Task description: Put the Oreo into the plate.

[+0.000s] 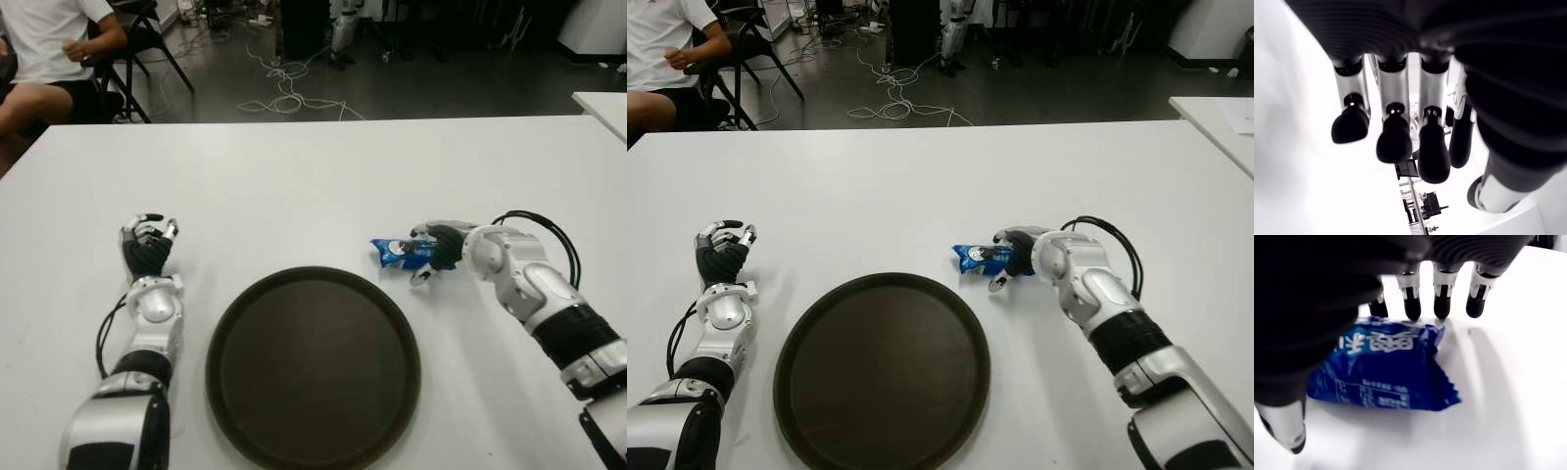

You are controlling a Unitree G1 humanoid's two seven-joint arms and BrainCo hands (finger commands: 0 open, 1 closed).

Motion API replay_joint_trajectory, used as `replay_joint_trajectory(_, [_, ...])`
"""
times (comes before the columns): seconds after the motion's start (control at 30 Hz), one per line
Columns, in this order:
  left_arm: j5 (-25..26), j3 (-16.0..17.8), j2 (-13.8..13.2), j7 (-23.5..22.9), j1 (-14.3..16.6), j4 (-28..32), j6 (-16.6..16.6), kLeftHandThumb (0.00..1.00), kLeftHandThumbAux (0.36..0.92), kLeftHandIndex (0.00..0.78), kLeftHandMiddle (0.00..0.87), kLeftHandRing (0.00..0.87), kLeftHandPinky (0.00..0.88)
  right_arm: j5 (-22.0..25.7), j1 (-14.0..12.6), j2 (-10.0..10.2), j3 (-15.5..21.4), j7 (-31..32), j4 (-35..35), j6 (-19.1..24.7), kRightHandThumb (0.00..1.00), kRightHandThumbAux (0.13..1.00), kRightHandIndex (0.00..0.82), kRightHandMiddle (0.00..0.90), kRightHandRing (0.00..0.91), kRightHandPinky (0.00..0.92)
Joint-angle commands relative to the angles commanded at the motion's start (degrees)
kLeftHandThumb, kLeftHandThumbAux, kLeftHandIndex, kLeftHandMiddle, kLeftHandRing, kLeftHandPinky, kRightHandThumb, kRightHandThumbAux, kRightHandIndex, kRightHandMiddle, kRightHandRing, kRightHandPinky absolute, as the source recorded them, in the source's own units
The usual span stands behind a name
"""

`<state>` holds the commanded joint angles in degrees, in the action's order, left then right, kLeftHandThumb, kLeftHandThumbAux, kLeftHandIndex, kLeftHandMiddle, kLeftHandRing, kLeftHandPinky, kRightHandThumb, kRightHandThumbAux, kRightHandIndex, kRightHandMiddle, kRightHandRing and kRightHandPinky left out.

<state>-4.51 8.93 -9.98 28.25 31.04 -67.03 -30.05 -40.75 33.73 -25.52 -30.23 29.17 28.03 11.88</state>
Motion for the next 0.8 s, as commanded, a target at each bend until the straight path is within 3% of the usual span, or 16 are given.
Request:
replay_joint_trajectory(0.27, [0.2,0.2,0.0,-0.6,0.0,0.1,0.1,0.702,0.718,0.434,0.745,0.76,0.774,0.5,0.1,0.6,0.0,-1.0,1.1,-0.9,0.0,0.65,0.0,0.0,0.0,0.0])
replay_joint_trajectory(0.37, [0.1,0.2,0.0,-0.5,-0.1,0.1,0.1,0.702,0.718,0.435,0.747,0.761,0.774,1.0,0.1,1.4,0.6,-4.1,2.8,-2.7,0.0,0.656,0.0,0.0,0.0,0.0])
replay_joint_trajectory(0.47, [-0.2,0.1,-0.1,-0.4,-0.1,0.1,0.1,0.702,0.718,0.435,0.751,0.762,0.773,1.6,0.4,2.8,1.5,-11.5,7.7,-7.5,0.0,0.75,0.215,0.0,0.0,0.0])
replay_joint_trajectory(0.57, [-0.3,0.0,-0.2,-0.4,-0.1,0.1,0.0,0.702,0.718,0.435,0.751,0.762,0.773,1.8,0.1,2.8,2.2,-15.6,9.0,-9.8,0.018,0.781,0.289,0.0,0.0,0.0])
replay_joint_trajectory(0.6, [-0.3,0.0,-0.2,-0.4,-0.1,0.1,-0.1,0.702,0.718,0.435,0.749,0.761,0.773,1.8,-0.1,2.8,2.6,-17.0,9.3,-10.5,0.258,0.762,0.336,0.002,0.0,0.0])
replay_joint_trajectory(0.63, [-0.3,0.0,-0.2,-0.5,-0.2,0.0,-0.1,0.702,0.718,0.435,0.747,0.761,0.772,1.7,-0.3,2.9,2.9,-18.4,9.4,-10.9,0.412,0.751,0.366,0.003,0.0,0.0])
replay_joint_trajectory(0.73, [-0.3,0.0,-0.4,-0.9,-0.2,0.0,-0.2,0.702,0.718,0.435,0.747,0.761,0.776,1.5,-0.7,3.5,3.5,-22.5,10.4,-11.6,0.601,0.734,0.402,0.017,0.0,0.0])
replay_joint_trajectory(0.8, [-0.4,-0.1,-0.4,-1.1,-0.2,-0.1,-0.2,0.702,0.718,0.435,0.749,0.763,0.781,1.5,-0.8,4.0,3.9,-24.4,11.2,-11.8,0.648,0.729,0.41,0.03,0.0,0.0])
